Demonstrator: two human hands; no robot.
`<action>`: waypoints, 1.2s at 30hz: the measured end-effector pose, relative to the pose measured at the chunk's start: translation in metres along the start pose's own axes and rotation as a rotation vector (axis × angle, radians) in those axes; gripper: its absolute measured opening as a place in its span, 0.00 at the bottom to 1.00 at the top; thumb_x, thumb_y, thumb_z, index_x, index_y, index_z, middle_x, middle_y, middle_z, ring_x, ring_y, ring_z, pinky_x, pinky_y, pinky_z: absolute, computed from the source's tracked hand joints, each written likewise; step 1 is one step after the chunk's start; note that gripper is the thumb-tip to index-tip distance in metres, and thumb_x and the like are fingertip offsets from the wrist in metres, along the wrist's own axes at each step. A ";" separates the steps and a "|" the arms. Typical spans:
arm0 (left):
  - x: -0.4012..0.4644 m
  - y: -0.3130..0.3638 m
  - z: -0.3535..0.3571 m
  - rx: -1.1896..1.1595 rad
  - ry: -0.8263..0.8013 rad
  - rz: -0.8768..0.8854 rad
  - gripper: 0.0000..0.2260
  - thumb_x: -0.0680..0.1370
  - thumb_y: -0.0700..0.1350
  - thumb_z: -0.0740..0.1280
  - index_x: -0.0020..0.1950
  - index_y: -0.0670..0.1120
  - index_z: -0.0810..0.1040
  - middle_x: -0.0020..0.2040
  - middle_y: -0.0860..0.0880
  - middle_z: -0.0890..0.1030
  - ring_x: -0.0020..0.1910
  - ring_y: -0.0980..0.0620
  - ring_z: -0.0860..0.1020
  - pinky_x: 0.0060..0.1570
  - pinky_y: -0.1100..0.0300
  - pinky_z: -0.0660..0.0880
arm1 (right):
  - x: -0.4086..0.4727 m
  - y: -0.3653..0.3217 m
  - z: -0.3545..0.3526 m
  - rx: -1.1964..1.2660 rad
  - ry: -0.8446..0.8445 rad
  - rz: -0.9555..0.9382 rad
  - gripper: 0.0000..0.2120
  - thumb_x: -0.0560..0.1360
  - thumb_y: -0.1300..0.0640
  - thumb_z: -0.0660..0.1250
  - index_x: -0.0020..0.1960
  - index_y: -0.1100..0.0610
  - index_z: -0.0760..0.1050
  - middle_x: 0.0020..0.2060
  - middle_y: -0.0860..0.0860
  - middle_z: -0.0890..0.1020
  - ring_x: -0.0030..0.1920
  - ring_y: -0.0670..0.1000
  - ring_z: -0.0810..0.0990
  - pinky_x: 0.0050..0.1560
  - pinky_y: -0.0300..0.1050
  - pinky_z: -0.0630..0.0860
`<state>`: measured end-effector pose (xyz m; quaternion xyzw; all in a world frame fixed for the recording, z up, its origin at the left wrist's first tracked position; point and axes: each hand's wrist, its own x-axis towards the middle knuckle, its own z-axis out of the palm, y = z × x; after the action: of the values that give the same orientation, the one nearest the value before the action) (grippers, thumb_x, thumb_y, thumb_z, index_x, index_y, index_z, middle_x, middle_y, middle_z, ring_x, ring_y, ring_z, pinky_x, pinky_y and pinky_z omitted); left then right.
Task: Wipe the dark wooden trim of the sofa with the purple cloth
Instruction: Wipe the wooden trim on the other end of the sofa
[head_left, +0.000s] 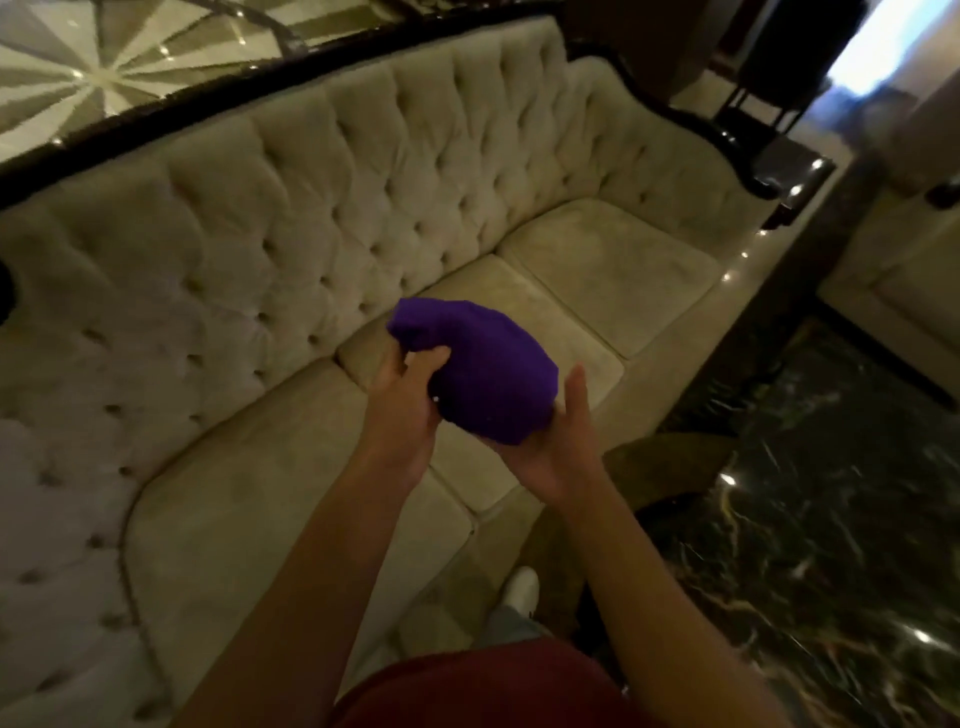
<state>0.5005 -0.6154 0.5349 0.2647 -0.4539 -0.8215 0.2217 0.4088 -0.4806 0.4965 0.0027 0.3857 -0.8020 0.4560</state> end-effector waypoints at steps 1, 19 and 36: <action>0.005 -0.007 0.019 0.018 -0.028 -0.010 0.19 0.81 0.40 0.63 0.71 0.51 0.75 0.64 0.49 0.83 0.63 0.50 0.81 0.55 0.54 0.81 | 0.003 -0.007 -0.012 0.027 -0.042 -0.006 0.43 0.74 0.32 0.64 0.80 0.57 0.64 0.76 0.63 0.71 0.76 0.65 0.68 0.76 0.68 0.63; 0.146 -0.136 0.321 0.536 -0.318 -0.034 0.16 0.80 0.58 0.69 0.63 0.51 0.81 0.55 0.53 0.86 0.56 0.53 0.84 0.48 0.62 0.81 | 0.012 -0.286 -0.200 -0.377 0.404 -0.305 0.15 0.71 0.56 0.79 0.56 0.48 0.83 0.52 0.51 0.88 0.54 0.53 0.87 0.53 0.51 0.84; 0.375 -0.186 0.538 0.246 -0.506 -0.268 0.17 0.78 0.53 0.73 0.64 0.49 0.81 0.59 0.48 0.86 0.58 0.51 0.84 0.51 0.56 0.82 | 0.147 -0.489 -0.342 -0.086 0.556 -0.370 0.26 0.70 0.48 0.78 0.66 0.53 0.79 0.60 0.55 0.86 0.60 0.59 0.85 0.53 0.54 0.84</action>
<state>-0.1504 -0.4132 0.5274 0.1341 -0.5516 -0.8222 -0.0421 -0.1549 -0.2353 0.5055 0.1320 0.5229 -0.8227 0.1798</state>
